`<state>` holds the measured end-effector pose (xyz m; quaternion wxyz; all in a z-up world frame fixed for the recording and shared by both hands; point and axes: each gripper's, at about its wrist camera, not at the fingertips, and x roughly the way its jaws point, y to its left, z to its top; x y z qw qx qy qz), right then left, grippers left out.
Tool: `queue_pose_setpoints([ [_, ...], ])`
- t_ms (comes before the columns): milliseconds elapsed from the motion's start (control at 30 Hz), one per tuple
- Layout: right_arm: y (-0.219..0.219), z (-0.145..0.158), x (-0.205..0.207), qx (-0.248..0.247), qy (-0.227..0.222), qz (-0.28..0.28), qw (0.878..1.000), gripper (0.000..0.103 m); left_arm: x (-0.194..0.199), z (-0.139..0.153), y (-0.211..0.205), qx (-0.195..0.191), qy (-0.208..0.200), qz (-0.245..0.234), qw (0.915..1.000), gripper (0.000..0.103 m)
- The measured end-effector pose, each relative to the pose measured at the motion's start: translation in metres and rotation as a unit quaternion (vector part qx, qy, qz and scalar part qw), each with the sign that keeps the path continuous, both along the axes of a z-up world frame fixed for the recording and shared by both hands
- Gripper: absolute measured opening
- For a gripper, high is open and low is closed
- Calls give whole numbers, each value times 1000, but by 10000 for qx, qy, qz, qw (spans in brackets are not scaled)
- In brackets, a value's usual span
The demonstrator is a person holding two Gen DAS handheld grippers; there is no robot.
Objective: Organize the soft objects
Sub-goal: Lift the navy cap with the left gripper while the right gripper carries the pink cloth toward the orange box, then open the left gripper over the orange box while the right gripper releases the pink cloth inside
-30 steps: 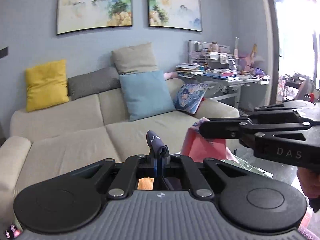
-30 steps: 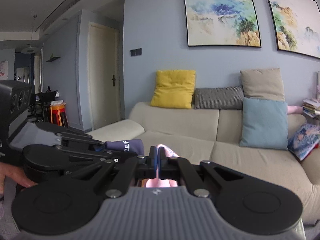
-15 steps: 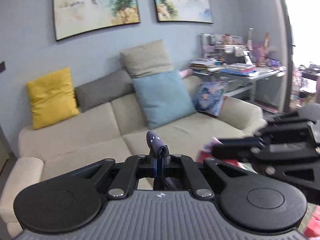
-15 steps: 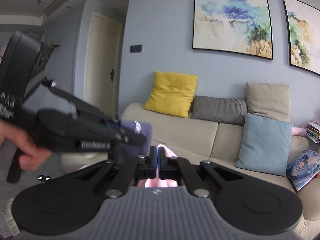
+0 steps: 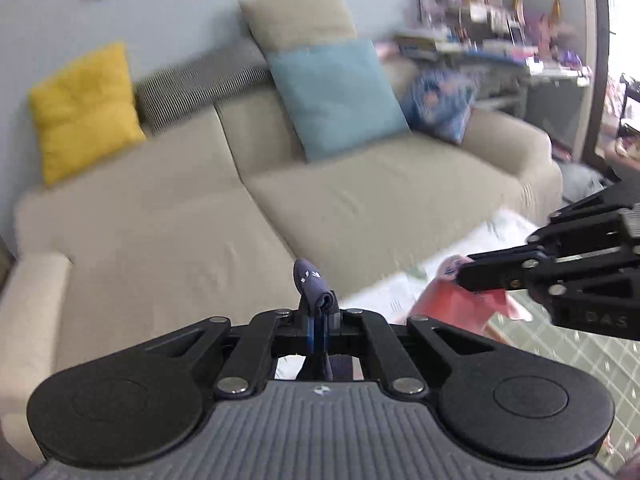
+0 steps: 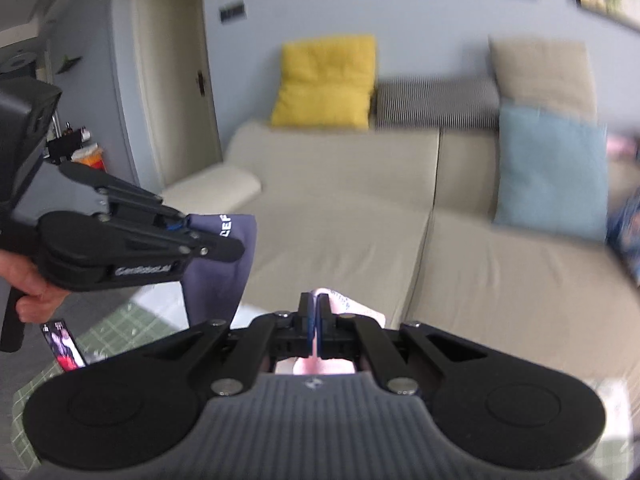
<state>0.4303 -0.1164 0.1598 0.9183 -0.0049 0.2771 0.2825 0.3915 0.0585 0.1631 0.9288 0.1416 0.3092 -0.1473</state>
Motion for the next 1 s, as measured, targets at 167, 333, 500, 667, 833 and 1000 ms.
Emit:
queue_pose_setpoints([
  [167,7,-67,27,-127,887,77,9960,0,20,-55,13,-230,791,-25,9966,4],
  [333,11,-120,40,-171,1671,235,9855,0,36,-100,25,-504,1552,66,9866,4],
  [500,20,-138,40,-366,1946,303,9797,6,39,-124,29,-452,1916,154,9803,12],
  [667,20,-143,36,-511,2028,119,9778,33,36,-120,28,-541,2001,299,9778,31],
  [833,14,-132,31,-541,1908,18,9801,33,33,-109,26,-568,1920,373,9790,34],
  [1000,12,-111,28,-624,1664,-134,9840,33,21,-93,24,-514,1765,381,9822,35],
])
